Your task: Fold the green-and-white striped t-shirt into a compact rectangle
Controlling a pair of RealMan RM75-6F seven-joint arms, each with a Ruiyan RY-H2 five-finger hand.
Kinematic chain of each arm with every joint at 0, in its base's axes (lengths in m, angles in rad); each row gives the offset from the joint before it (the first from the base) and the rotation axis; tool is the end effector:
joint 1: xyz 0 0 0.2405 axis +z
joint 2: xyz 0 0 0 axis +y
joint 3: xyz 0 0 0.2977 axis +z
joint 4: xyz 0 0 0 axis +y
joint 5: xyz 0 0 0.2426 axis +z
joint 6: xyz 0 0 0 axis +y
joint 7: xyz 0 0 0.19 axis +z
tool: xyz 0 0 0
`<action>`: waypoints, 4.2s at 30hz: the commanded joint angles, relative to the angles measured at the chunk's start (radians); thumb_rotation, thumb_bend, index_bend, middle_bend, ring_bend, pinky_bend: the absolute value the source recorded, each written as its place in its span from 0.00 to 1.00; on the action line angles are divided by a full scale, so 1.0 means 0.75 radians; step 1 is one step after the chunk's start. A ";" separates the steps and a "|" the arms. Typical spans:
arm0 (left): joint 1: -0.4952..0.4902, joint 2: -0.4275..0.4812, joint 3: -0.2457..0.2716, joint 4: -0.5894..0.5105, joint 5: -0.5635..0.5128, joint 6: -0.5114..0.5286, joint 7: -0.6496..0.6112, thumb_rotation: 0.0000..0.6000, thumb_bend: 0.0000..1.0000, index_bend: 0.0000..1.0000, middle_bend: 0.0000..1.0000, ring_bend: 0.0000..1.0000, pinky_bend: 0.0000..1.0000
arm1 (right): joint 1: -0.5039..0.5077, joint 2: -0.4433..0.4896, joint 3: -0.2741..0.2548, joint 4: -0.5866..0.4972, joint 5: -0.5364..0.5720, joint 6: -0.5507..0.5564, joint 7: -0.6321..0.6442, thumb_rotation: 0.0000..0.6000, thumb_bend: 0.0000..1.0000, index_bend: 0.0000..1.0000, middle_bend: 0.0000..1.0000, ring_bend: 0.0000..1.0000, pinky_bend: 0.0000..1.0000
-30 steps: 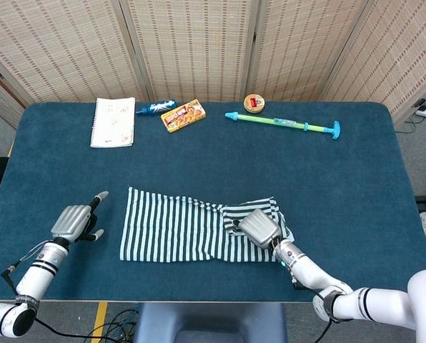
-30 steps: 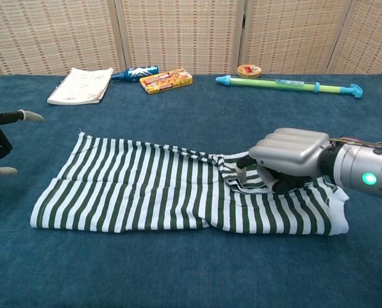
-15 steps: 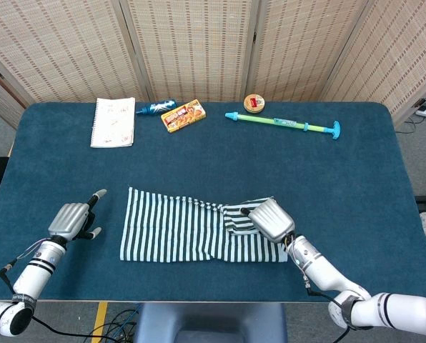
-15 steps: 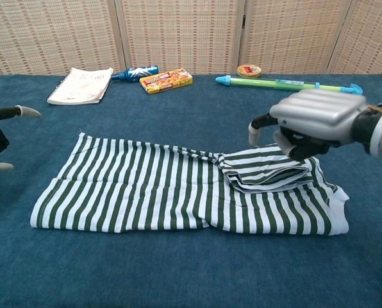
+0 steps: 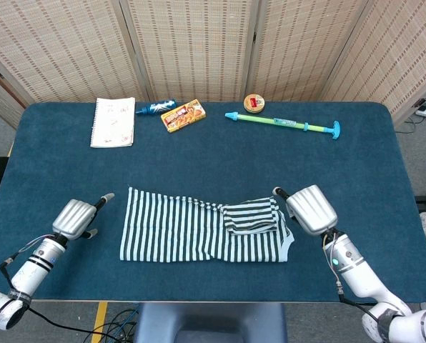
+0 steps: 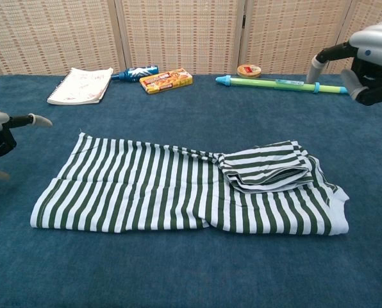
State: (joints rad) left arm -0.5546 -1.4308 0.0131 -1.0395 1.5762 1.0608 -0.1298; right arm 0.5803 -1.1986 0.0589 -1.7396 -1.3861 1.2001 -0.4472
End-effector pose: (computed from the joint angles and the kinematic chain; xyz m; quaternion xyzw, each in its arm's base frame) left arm -0.3423 0.4026 0.0168 -0.7796 -0.3008 -0.3048 0.4570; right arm -0.2025 -0.3626 0.0604 0.7637 -0.2269 0.3598 0.4857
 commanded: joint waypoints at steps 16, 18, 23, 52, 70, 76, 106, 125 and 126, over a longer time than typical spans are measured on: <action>-0.078 -0.466 0.138 0.813 0.270 0.305 -0.360 1.00 0.17 0.28 0.84 0.77 0.88 | -0.095 0.055 -0.003 -0.042 -0.019 0.051 0.007 1.00 0.34 0.31 0.98 1.00 1.00; -0.085 -0.489 0.140 0.845 0.269 0.304 -0.371 1.00 0.17 0.28 0.84 0.77 0.88 | -0.103 0.060 -0.001 -0.044 -0.017 0.054 0.008 1.00 0.34 0.31 0.98 1.00 1.00; -0.105 -0.527 0.143 0.889 0.260 0.296 -0.393 1.00 0.17 0.28 0.84 0.77 0.88 | -0.121 0.072 0.009 -0.042 -0.012 0.062 0.021 1.00 0.34 0.31 0.98 1.00 1.00; -0.136 -0.576 0.145 0.881 0.191 0.248 -0.569 1.00 0.18 0.40 0.85 0.77 0.88 | -0.175 0.055 0.038 0.000 -0.003 0.055 0.089 1.00 0.34 0.31 0.98 1.00 1.00; -0.149 -0.580 0.136 0.848 0.180 0.308 -0.637 1.00 0.43 0.56 0.88 0.79 0.88 | -0.197 0.059 0.042 0.005 -0.015 0.048 0.131 1.00 0.34 0.31 0.98 1.00 1.00; -0.157 -0.582 0.137 0.834 0.184 0.319 -0.620 1.00 0.48 0.63 0.89 0.80 0.88 | -0.205 0.065 0.043 0.001 -0.020 0.047 0.153 1.00 0.34 0.31 0.98 1.00 1.00; 0.032 -0.389 0.122 0.723 0.100 0.404 -0.673 1.00 0.61 0.68 0.90 0.81 0.90 | -0.204 0.064 0.059 -0.037 -0.059 0.041 0.160 1.00 0.34 0.31 0.98 1.00 1.00; 0.144 -0.245 0.104 0.839 0.025 0.266 -0.715 1.00 0.61 0.68 0.90 0.81 0.90 | -0.213 0.052 0.061 -0.046 -0.082 0.059 0.172 1.00 0.34 0.31 0.98 1.00 1.00; 0.141 -0.236 0.105 0.820 0.029 0.267 -0.715 1.00 0.61 0.68 0.90 0.81 0.90 | -0.215 0.053 0.061 -0.044 -0.083 0.061 0.176 1.00 0.34 0.31 0.98 1.00 1.00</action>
State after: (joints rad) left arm -0.4473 -1.6168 0.0911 -0.4095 1.5958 1.2632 -0.6667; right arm 0.4200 -1.1595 0.1046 -1.7734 -1.4474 1.2449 -0.3164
